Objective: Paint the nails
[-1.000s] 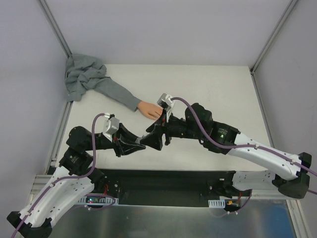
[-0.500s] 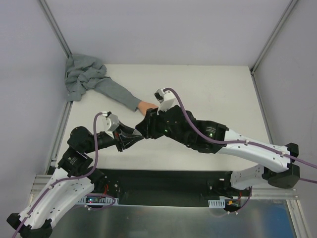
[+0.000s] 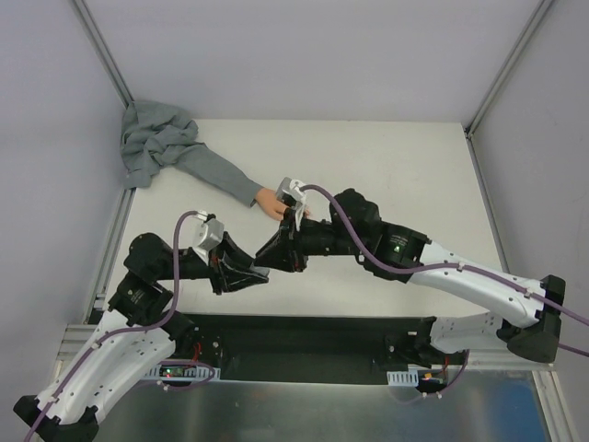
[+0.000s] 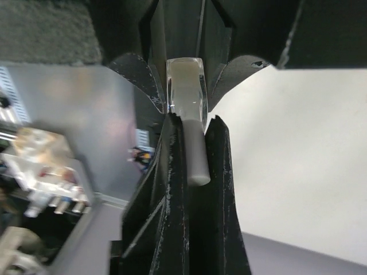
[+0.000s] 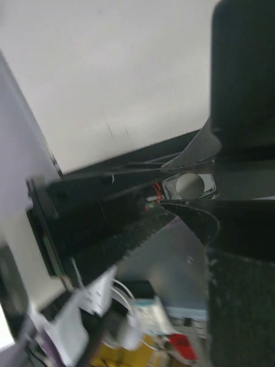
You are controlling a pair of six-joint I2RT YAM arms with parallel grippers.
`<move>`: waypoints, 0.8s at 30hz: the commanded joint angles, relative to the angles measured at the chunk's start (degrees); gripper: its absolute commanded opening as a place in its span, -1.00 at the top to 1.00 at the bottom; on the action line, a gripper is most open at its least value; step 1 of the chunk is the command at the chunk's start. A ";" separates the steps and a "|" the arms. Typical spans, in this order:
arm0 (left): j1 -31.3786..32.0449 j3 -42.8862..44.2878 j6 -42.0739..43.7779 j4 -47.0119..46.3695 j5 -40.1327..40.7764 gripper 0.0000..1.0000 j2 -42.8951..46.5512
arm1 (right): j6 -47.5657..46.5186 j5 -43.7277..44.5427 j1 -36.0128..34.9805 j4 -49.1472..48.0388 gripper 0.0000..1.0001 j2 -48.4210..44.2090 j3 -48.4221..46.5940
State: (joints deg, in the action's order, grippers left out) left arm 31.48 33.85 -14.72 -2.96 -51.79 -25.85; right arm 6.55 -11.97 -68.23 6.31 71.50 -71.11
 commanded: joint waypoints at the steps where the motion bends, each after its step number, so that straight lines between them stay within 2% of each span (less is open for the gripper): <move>1: 0.77 1.49 -11.30 -20.52 -22.75 1.00 -0.52 | -10.67 -30.58 2.58 -10.17 1.00 2.24 -0.34; 4: 0.77 3.07 -3.75 -10.96 -17.32 1.00 0.01 | -10.06 -29.01 2.66 -11.23 1.00 1.45 0.44; 6: 0.77 3.07 -1.12 -8.48 -13.18 1.00 0.27 | -9.45 -26.37 2.66 -11.49 1.00 0.22 1.41; 7: 0.77 2.98 -0.66 -7.86 -9.94 1.00 0.27 | -7.62 -22.35 2.66 -11.58 1.00 -0.31 1.68; 8: 0.77 2.72 -0.14 -6.54 -7.73 1.00 0.53 | -6.82 -20.40 2.57 -11.67 0.92 -0.66 1.94; 9: 0.77 2.72 1.09 -5.75 -5.62 1.00 0.53 | -4.98 -17.94 2.49 -11.41 0.71 -0.93 2.03; 10: 0.77 2.72 1.88 -4.70 -3.78 1.00 0.53 | -2.96 -10.69 2.57 -10.71 0.29 -1.62 2.12; 12: 0.77 2.80 4.68 -1.71 2.90 1.00 0.62 | 3.44 -3.02 2.40 -7.73 0.03 -2.16 1.42; 13: 0.77 2.80 5.48 -0.91 5.62 1.00 0.71 | 5.47 4.59 2.22 -6.58 -0.13 -2.42 1.07; 15: 0.77 2.89 7.94 0.93 12.83 1.00 0.36 | 12.41 10.36 1.96 -1.93 -0.26 -2.60 0.36; 16: 0.77 3.07 8.91 1.46 15.03 1.00 -0.08 | 14.53 16.65 1.70 -0.17 -0.32 -2.60 -0.77; 18: 0.68 3.59 11.98 2.69 20.38 1.00 -0.78 | 17.52 20.73 0.13 2.56 -0.37 -1.64 -2.18; 19: 0.77 3.77 12.69 2.70 21.54 1.00 -1.31 | 17.88 26.24 -0.85 4.31 -0.40 -0.76 -5.23; 22: 0.77 4.12 14.19 2.70 24.62 1.00 -2.28 | 17.71 35.39 -3.75 13.97 -0.43 4.16 -11.92; 24: 0.77 4.04 15.50 2.70 25.33 1.00 -2.45 | 17.54 38.15 -5.33 17.85 -0.38 7.75 -17.20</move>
State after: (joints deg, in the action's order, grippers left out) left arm 31.92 35.27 -4.54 0.43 -33.21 -27.77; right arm 20.71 11.46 -70.52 15.46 74.83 -78.59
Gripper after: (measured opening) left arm 0.238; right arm 0.711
